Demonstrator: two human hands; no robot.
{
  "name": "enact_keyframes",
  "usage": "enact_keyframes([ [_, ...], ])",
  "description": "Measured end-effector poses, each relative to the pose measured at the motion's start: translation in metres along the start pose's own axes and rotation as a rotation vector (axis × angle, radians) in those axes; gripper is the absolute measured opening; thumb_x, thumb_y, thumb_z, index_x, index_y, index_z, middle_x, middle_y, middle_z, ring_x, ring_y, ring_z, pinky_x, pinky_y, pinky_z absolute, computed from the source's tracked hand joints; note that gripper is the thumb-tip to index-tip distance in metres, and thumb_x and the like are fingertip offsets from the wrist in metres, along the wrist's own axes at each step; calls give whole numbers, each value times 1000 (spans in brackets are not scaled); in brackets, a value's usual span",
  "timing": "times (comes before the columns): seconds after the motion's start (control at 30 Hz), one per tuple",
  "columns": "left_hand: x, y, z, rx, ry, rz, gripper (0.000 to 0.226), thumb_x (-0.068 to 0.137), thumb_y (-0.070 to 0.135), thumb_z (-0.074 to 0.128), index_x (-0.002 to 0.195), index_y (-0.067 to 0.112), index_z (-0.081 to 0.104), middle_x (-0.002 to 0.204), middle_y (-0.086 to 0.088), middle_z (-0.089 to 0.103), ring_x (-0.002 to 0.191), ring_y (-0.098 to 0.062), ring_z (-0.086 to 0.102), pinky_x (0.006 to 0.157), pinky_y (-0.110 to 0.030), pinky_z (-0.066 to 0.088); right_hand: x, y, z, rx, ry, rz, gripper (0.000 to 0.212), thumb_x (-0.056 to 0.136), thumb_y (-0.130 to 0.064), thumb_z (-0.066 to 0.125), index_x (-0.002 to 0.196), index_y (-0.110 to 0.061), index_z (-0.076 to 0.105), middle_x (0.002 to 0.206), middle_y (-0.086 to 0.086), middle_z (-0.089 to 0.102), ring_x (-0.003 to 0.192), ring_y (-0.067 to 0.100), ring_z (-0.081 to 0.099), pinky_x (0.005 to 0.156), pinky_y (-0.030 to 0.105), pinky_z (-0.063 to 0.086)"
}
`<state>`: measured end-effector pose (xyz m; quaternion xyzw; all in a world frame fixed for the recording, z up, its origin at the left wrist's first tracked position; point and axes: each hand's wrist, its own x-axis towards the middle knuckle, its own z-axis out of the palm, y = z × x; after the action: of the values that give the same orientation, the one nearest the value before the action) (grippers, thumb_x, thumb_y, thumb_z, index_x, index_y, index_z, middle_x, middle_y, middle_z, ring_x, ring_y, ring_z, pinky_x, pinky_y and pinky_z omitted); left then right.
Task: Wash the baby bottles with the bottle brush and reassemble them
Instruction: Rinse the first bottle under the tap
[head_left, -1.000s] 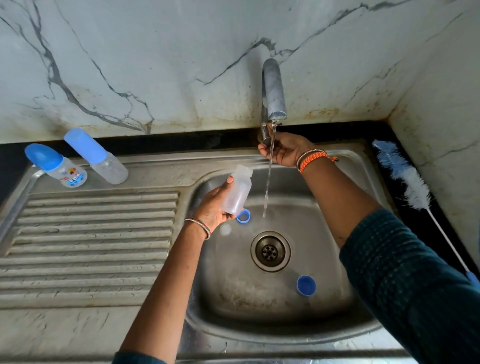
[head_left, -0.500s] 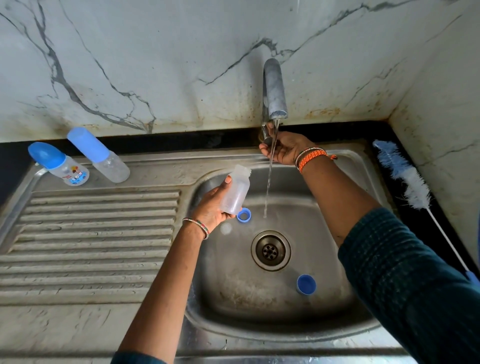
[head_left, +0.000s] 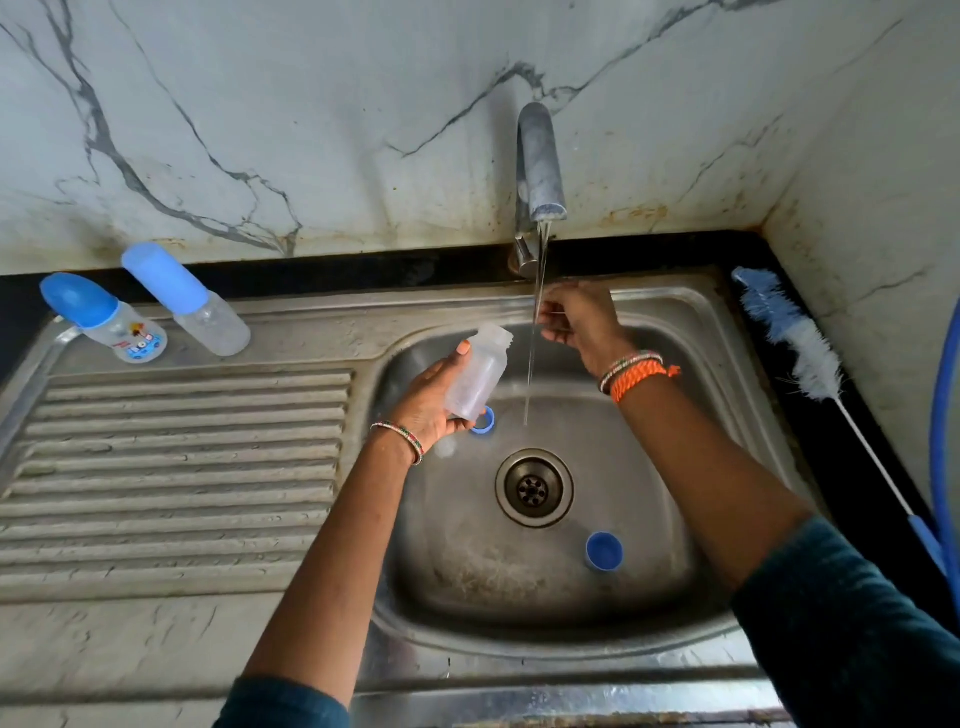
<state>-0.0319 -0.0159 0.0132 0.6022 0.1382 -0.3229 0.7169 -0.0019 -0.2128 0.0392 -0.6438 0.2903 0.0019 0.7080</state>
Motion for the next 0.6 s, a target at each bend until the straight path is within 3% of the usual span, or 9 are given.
enact_keyframes([
  [0.07, 1, 1, 6, 15, -1, 11, 48, 88, 49, 54, 123, 16, 57, 113, -10, 61, 95, -25, 58, 59, -27, 55, -24, 6, -1, -143, -137, -130, 9, 95, -19, 55, 90, -14, 60, 80, 2, 64, 70, 11, 58, 65, 27, 49],
  [0.17, 0, 8, 20, 91, -2, 11, 50, 88, 53, 51, 118, 14, 59, 110, -13, 64, 90, -24, 60, 73, -32, 50, -40, 17, -3, -379, -311, -261, 17, 92, -27, 62, 96, -10, 66, 93, 7, 68, 83, 17, 64, 73, 34, 54],
  [0.3, -4, 16, 36, 164, -66, 14, 51, 84, 63, 50, 98, 16, 62, 95, -11, 65, 82, -23, 59, 80, -34, 47, -39, 14, -6, -297, -192, -270, 32, 87, -27, 68, 77, 3, 67, 73, 12, 63, 70, 23, 57, 68, 37, 48],
  [0.4, -3, 14, 41, 179, -90, 7, 85, 45, 78, 70, 103, 16, 64, 103, -13, 68, 93, -26, 64, 87, -40, 50, -40, 8, -2, -338, -84, -283, 56, 96, -41, 52, 50, -9, 52, 46, -4, 51, 51, 14, 46, 59, 27, 40],
  [0.43, -3, 13, 42, 176, -96, 11, 79, 53, 74, 70, 105, 15, 63, 106, -15, 68, 97, -28, 64, 89, -41, 50, -39, 7, -1, -335, -80, -266, 58, 98, -43, 46, 53, -8, 53, 48, -1, 51, 51, 14, 45, 57, 26, 37],
  [0.5, -3, 13, 42, 167, -66, 35, 43, 83, 56, 59, 98, 15, 63, 101, -13, 67, 95, -28, 62, 90, -43, 49, -38, 9, -3, -326, -127, -268, 64, 99, -43, 43, 71, 12, 60, 65, 22, 59, 60, 22, 48, 62, 30, 38],
  [0.53, -2, 14, 41, 162, -35, 43, 33, 89, 49, 55, 93, 17, 62, 96, -10, 67, 91, -26, 62, 89, -42, 49, -38, 11, -4, -326, -166, -265, 66, 99, -43, 43, 80, 17, 60, 74, 30, 60, 65, 28, 50, 65, 35, 41],
  [0.6, 0, 15, 38, 139, -5, 52, 30, 90, 47, 54, 92, 18, 62, 92, -7, 66, 87, -22, 62, 87, -41, 50, -40, 11, -7, -313, -259, -246, 51, 101, -33, 44, 87, 13, 62, 88, 32, 62, 74, 37, 56, 74, 43, 48],
])
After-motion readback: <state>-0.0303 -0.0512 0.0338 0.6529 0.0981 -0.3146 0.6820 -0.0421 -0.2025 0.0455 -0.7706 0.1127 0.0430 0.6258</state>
